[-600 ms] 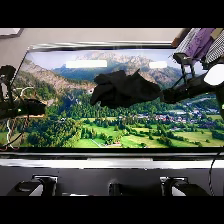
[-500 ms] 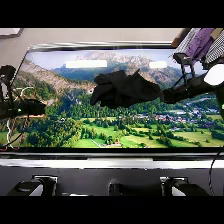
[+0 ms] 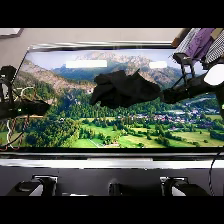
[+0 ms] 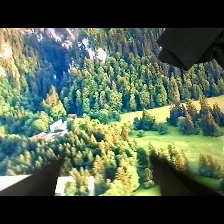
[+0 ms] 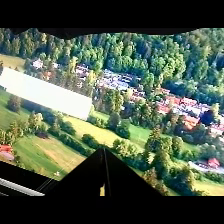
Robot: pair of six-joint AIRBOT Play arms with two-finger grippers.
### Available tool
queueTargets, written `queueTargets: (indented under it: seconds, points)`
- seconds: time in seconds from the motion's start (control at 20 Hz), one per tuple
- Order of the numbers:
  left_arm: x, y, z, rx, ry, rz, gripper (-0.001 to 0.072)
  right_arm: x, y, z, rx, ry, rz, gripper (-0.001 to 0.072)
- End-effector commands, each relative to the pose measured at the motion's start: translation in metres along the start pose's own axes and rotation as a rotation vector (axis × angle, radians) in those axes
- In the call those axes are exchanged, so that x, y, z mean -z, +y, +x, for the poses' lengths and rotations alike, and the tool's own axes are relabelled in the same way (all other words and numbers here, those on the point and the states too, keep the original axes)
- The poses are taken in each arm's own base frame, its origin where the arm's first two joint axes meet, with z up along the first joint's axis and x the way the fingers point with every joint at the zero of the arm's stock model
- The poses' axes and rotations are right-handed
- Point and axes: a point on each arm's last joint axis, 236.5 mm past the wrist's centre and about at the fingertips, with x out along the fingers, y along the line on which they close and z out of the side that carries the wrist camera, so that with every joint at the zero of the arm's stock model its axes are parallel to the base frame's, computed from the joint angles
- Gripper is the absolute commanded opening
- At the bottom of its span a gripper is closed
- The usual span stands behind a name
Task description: Fold the clothes and pants, and hang the long-sleeved shirts on hangers.
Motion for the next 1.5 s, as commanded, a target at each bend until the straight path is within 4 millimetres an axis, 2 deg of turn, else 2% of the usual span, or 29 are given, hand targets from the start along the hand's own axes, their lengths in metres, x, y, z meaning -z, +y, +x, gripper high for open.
queueTargets:
  seconds: [0.0,0.1,0.2,0.3,0.4,0.5,0.65,0.9,0.95,1.0,1.05,1.1,1.15,1.2,1.25,1.35,1.4,1.45]
  points:
    - [0.001,0.005,0.019,-0.004,-0.001,-0.140,0.0720,0.000,0.001,0.000,-0.001,0.000,0.001,0.0045]
    - [-0.002,-0.009,0.053,0.084,0.003,-0.278,0.0719,0.000,0.001,0.000,-0.001,0.000,0.001,0.0045]
    - [-0.014,-0.041,0.094,0.261,0.015,-0.412,0.0719,0.000,0.001,0.000,-0.001,0.000,0.001,0.0045]
    - [-0.027,-0.062,0.136,0.416,0.011,-0.550,0.0719,0.000,0.001,0.000,-0.001,-0.001,0.001,0.0045]
    - [-0.031,-0.069,0.176,0.510,0.015,-0.689,0.0719,0.000,0.001,0.000,-0.001,-0.002,0.001,0.0045]
    - [-0.025,-0.073,0.210,0.567,0.053,-0.813,0.0719,-0.002,0.000,0.000,0.000,-0.008,0.001,0.0045]
    - [-0.020,-0.088,0.243,0.621,0.101,-0.861,0.0719,-0.008,-0.001,0.000,0.005,-0.032,0.001,0.0045]
    - [-0.029,-0.121,0.268,0.645,0.118,-0.801,0.0713,-0.003,0.001,0.000,-0.002,-0.012,0.002,0.0051]
    - [-0.029,-0.127,0.272,0.652,0.126,-0.793,0.0577,-0.002,0.001,0.000,-0.003,-0.010,0.007,0.0102]
    - [-0.027,-0.130,0.273,0.654,0.133,-0.788,0.0249,-0.002,0.001,0.000,-0.002,-0.010,0.027,0.0205]
    - [-0.026,-0.132,0.273,0.655,0.131,-0.766,0.0031,-0.002,0.000,0.001,0.002,-0.007,0.042,0.0352]
    - [-0.027,-0.132,0.272,0.656,0.127,-0.766,0.0031,-0.001,-0.004,0.003,0.014,-0.002,0.068,0.0474]
    - [-0.029,-0.130,0.269,0.659,0.123,-0.765,0.0032,0.000,-0.011,0.004,0.042,0.001,0.085,0.0510]
    - [-0.032,-0.128,0.266,0.667,0.115,-0.748,0.0031,0.001,-0.020,0.005,0.075,-0.001,0.086,0.0510]
    - [-0.034,-0.125,0.262,0.678,0.109,-0.730,0.0031,-0.002,-0.038,0.004,0.135,-0.022,0.106,0.0510]
    - [-0.039,-0.119,0.252,0.707,0.104,-0.716,0.0030,-0.023,-0.088,-0.001,0.217,-0.171,0.338,0.0509]
    - [-0.040,-0.116,0.249,0.718,0.108,-0.719,0.0030,-0.028,-0.117,0.001,0.212,-0.259,0.533,0.0514]
    - [-0.040,-0.112,0.247,0.728,0.114,-0.718,0.0030,-0.028,-0.135,0.013,0.146,-0.312,0.716,0.0556]
